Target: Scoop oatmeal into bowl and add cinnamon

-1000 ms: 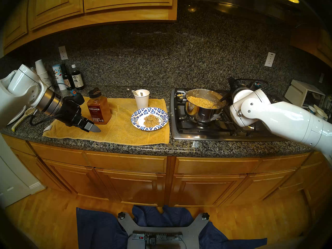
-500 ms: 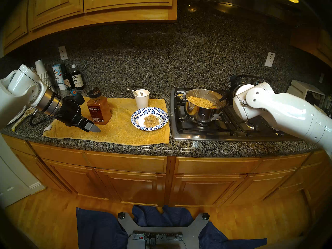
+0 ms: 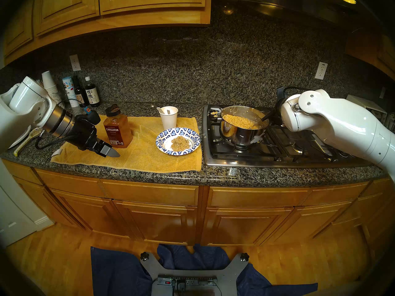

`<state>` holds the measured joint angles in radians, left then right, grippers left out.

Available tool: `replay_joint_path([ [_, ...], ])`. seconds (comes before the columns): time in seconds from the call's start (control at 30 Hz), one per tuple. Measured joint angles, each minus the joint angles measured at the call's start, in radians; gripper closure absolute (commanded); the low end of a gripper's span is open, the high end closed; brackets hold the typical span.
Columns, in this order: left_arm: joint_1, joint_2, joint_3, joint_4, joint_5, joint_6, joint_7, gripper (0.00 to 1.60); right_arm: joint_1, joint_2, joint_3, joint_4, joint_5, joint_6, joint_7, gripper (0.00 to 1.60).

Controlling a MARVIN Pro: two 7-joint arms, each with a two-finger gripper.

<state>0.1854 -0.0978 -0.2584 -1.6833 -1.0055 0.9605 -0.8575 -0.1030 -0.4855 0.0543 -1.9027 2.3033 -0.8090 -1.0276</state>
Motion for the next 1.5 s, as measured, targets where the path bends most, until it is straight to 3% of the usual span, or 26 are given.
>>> replay_joint_path([
  [0.4,0.000,0.000,0.000,0.000,0.000,0.000,0.000,0.00,0.056,-0.002,-0.034,-0.026,0.040,-0.022,0.021,1.60],
  [1.13,0.000,0.000,0.000,0.000,0.000,0.000,0.000,0.00,0.155,-0.010,-0.132,-0.026,0.233,-0.113,0.112,1.60],
  [1.5,0.000,0.000,0.000,0.000,0.000,0.000,0.000,0.00,0.207,-0.002,-0.182,-0.028,0.268,-0.138,0.139,1.60],
])
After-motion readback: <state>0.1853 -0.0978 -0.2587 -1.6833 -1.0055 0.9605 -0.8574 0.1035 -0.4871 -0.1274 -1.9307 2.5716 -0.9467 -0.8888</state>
